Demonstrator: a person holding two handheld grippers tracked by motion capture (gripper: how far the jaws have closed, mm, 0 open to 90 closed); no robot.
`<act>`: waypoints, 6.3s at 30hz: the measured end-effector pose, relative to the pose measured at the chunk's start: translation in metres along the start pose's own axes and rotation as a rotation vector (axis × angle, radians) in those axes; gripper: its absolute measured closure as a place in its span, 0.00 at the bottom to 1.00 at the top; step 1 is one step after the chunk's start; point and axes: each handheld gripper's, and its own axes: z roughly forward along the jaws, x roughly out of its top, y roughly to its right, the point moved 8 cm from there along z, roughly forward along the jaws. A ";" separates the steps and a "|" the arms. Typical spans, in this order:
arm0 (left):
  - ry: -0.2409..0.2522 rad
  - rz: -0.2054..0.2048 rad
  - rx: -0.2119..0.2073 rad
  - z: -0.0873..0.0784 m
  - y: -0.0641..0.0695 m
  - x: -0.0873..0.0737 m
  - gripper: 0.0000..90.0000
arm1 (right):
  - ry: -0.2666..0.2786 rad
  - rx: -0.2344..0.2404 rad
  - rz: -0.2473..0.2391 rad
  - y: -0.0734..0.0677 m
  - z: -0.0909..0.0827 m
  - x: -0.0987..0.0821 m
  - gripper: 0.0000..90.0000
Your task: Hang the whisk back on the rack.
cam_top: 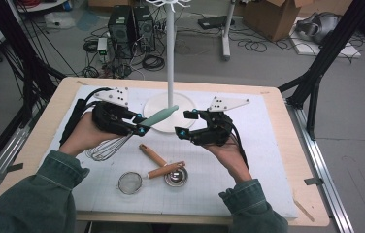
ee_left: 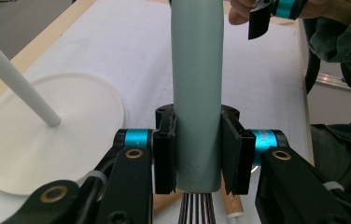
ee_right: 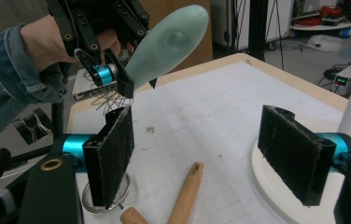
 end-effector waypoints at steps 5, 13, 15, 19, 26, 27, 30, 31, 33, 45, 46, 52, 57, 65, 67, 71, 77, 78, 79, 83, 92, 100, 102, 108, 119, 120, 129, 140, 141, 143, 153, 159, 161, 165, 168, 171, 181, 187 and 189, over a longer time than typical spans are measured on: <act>0.010 0.009 -0.007 0.005 0.002 0.005 0.77 | 0.012 0.020 0.013 -0.002 0.004 0.003 0.30; 0.017 0.021 -0.021 0.009 0.006 0.011 0.77 | 0.015 0.057 0.019 -0.006 0.015 0.007 0.32; 0.020 0.020 -0.024 0.011 0.006 0.011 0.77 | 0.022 0.069 0.019 -0.007 0.018 0.008 0.34; 0.025 0.024 -0.031 0.013 0.009 0.012 0.77 | 0.032 0.099 0.030 -0.010 0.023 0.010 0.39; 0.031 0.036 -0.042 0.016 0.012 0.015 0.77 | 0.076 0.166 0.034 -0.016 0.029 0.017 0.54; 0.034 0.032 -0.043 0.017 0.012 0.015 0.77 | 0.079 0.175 0.033 -0.017 0.029 0.018 0.56; 0.033 0.037 -0.046 0.017 0.013 0.015 0.77 | 0.091 0.196 0.029 -0.020 0.029 0.021 0.65; 0.034 0.039 -0.048 0.016 0.013 0.015 0.77 | 0.093 0.203 0.028 -0.021 0.029 0.022 0.65; 0.044 0.039 -0.048 0.015 0.014 0.016 0.77 | 0.097 0.212 0.031 -0.022 0.029 0.023 0.67; 0.084 0.056 -0.063 0.010 0.017 0.020 0.77 | 0.102 0.230 0.048 -0.031 0.027 0.037 0.73; 0.089 0.057 -0.064 0.009 0.017 0.021 0.76 | 0.103 0.225 0.047 -0.031 0.027 0.038 0.73; 0.122 0.058 -0.049 0.005 0.017 0.024 0.75 | 0.086 0.173 0.024 -0.038 0.027 0.049 0.73; 0.131 0.062 -0.031 0.004 0.018 0.024 0.75 | 0.069 0.132 0.003 -0.042 0.028 0.055 0.73; 0.118 0.061 0.030 0.007 0.017 0.025 0.70 | 0.064 0.053 -0.013 -0.044 0.027 0.062 0.73; 0.116 0.063 0.043 0.009 0.017 0.025 0.69 | 0.059 0.034 -0.020 -0.044 0.027 0.063 0.73; 0.112 0.073 0.078 0.012 0.018 0.026 0.70 | 0.055 -0.008 -0.022 -0.043 0.026 0.065 0.73; 0.120 0.069 0.079 0.019 0.017 0.028 0.76 | 0.062 -0.032 -0.003 -0.041 0.027 0.066 0.73; 0.120 0.070 0.070 0.019 0.018 0.028 0.76 | 0.064 -0.031 -0.002 -0.041 0.027 0.066 0.73; 0.120 0.073 0.059 0.019 0.018 0.028 0.76 | 0.064 -0.028 -0.003 -0.041 0.027 0.066 0.73; 0.137 0.071 0.013 0.017 0.021 0.028 0.76 | 0.078 0.013 -0.005 -0.043 0.024 0.065 0.72; 0.184 0.054 -0.081 0.010 0.026 0.030 0.77 | 0.105 0.159 -0.023 -0.047 0.018 0.062 0.64; 0.193 0.054 -0.130 0.010 0.030 0.030 0.77 | 0.114 0.241 -0.022 -0.050 0.020 0.059 0.66; 0.189 0.054 -0.132 0.011 0.030 0.030 0.77 | 0.103 0.245 -0.026 -0.051 0.021 0.058 0.68; 0.186 0.052 -0.109 0.012 0.028 0.029 0.76 | 0.101 0.200 -0.042 -0.052 0.023 0.058 0.73; 0.246 0.000 0.029 0.015 0.021 0.029 0.67 | 0.099 -0.016 -0.047 -0.049 0.032 0.063 0.74; 0.247 -0.003 0.028 0.015 0.020 0.028 0.67 | 0.097 -0.027 -0.045 -0.048 0.034 0.063 0.74; 0.261 -0.001 0.017 0.011 0.020 0.026 0.77 | 0.099 -0.001 -0.054 -0.052 0.038 0.063 0.73; 0.278 -0.005 -0.029 0.008 0.023 0.027 0.77 | 0.109 0.085 -0.056 -0.050 0.032 0.059 0.66; 0.278 -0.004 -0.035 0.007 0.023 0.027 0.77 | 0.108 0.094 -0.048 -0.050 0.031 0.058 0.65; 0.276 0.000 -0.045 0.007 0.023 0.026 0.77 | 0.106 0.111 -0.048 -0.049 0.030 0.057 0.65; 0.277 0.012 -0.088 0.008 0.028 0.027 0.77 | 0.093 0.192 -0.058 -0.056 0.032 0.055 0.71; 0.271 0.018 -0.070 0.007 0.028 0.025 0.75 | 0.090 0.172 -0.083 -0.056 0.033 0.055 0.74; 0.268 0.015 -0.055 0.006 0.028 0.024 0.72 | 0.086 0.166 -0.076 -0.055 0.032 0.055 0.75; 0.265 0.008 -0.021 0.002 0.026 0.018 0.65 | 0.076 0.151 -0.070 -0.050 0.029 0.054 0.75; 0.256 -0.004 -0.003 -0.002 0.023 0.011 0.62 | 0.077 0.147 -0.059 -0.047 0.027 0.054 0.75; 0.253 0.000 0.013 -0.009 0.024 0.004 0.61 | 0.066 0.144 -0.058 -0.044 0.026 0.053 0.75; 0.216 -0.038 0.096 -0.025 0.019 -0.023 0.48 | 0.048 0.119 -0.034 -0.028 0.021 0.053 0.75; 0.186 -0.070 0.153 -0.030 0.014 -0.043 0.40 | 0.031 0.102 -0.026 -0.016 0.012 0.059 0.75; 0.183 -0.078 0.166 -0.032 0.014 -0.048 0.38 | 0.030 0.102 -0.026 -0.011 0.009 0.062 0.75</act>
